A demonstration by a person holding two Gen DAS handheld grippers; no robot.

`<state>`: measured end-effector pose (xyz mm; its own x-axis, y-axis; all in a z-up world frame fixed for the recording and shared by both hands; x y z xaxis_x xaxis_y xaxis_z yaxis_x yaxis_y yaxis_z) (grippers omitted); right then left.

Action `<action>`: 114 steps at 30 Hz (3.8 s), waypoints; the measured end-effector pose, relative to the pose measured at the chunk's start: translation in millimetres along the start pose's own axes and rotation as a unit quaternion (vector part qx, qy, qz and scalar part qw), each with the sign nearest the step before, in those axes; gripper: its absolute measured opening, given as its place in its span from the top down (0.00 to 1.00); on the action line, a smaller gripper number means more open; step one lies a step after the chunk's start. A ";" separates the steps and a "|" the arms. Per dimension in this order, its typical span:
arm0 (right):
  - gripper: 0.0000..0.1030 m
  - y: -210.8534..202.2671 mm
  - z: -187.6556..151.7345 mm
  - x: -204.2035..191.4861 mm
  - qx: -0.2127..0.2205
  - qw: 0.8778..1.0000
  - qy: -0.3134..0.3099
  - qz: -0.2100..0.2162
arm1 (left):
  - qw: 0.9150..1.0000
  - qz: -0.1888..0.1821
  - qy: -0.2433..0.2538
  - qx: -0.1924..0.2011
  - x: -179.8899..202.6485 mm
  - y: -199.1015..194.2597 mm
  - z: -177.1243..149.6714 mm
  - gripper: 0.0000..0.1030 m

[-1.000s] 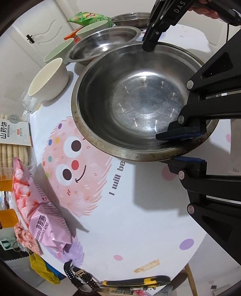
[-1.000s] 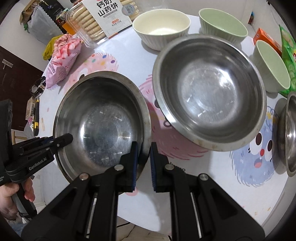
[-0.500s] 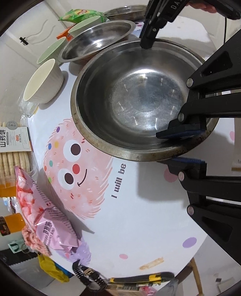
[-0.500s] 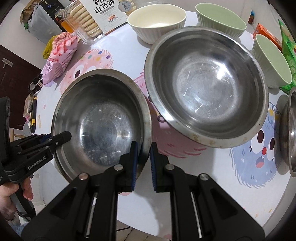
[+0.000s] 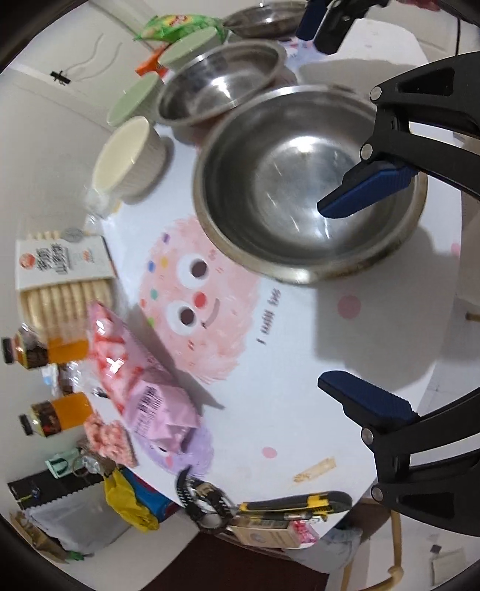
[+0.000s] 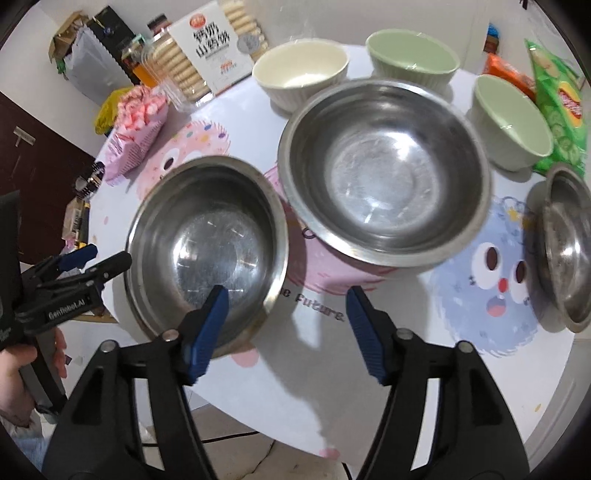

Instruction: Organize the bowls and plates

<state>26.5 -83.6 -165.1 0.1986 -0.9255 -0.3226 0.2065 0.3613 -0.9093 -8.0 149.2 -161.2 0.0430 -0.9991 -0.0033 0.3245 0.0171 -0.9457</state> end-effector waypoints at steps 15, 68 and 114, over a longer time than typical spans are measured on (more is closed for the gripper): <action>0.00 -36.5 29.0 90.5 0.060 0.986 0.151 0.035 | 0.988 -0.104 0.113 0.021 120.0 -7.0 90.4 0.00; 0.86 18.7 78.9 139.0 0.006 0.978 0.210 -0.017 | 0.982 -0.130 0.117 -0.071 168.6 70.6 137.0 0.88; 0.86 38.7 11.7 -23.3 -0.079 0.996 0.031 0.012 | 0.994 -0.038 -0.002 -0.099 11.9 23.9 0.2 0.83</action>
<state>41.1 -46.8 -189.7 0.1417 -0.9237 -0.3560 0.0476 0.3655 -0.9296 0.5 137.8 -183.7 0.0296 -0.9970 0.0716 0.1339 -0.0670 -0.9887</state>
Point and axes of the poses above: each gripper's, at about its wrist camera, not at the fingertips, and y roughly the way its jaws point, x to its right, z to its top, the point moved 6 cm from there along y, roughly the way its jaws point, and after that the axes turned 8 degrees about y, right-handed, at the moved point
